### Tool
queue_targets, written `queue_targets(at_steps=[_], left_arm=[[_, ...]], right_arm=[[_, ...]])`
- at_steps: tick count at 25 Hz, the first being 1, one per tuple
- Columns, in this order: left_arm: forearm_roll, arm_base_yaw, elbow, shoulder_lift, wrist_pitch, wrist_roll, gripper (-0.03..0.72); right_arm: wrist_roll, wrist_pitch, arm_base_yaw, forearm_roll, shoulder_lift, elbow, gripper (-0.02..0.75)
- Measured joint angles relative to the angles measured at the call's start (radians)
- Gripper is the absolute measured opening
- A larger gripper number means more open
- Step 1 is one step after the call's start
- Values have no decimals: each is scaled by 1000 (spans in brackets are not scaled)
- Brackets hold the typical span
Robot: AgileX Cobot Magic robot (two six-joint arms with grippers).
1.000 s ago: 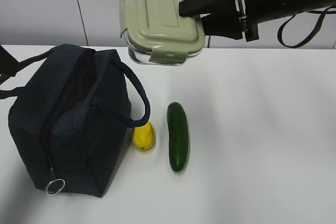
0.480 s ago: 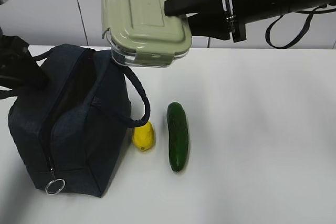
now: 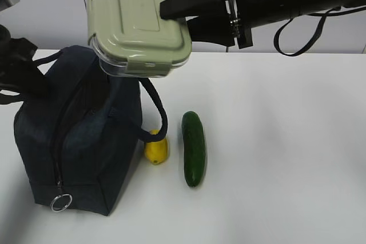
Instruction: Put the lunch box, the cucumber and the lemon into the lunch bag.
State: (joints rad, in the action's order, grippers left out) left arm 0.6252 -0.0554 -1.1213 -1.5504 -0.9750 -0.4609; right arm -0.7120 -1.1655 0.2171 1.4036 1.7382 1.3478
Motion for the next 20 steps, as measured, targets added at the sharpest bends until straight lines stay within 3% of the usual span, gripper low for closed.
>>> queue_targets(at_steps=[8,20], left_arm=[[127,0,-75,0,-34,-9,-4],[320,0,-80,-1,-63,-87,-4]], right_arm=[[0,80,23,57,0,0,344],[0,161,31,72,72,0,344]])
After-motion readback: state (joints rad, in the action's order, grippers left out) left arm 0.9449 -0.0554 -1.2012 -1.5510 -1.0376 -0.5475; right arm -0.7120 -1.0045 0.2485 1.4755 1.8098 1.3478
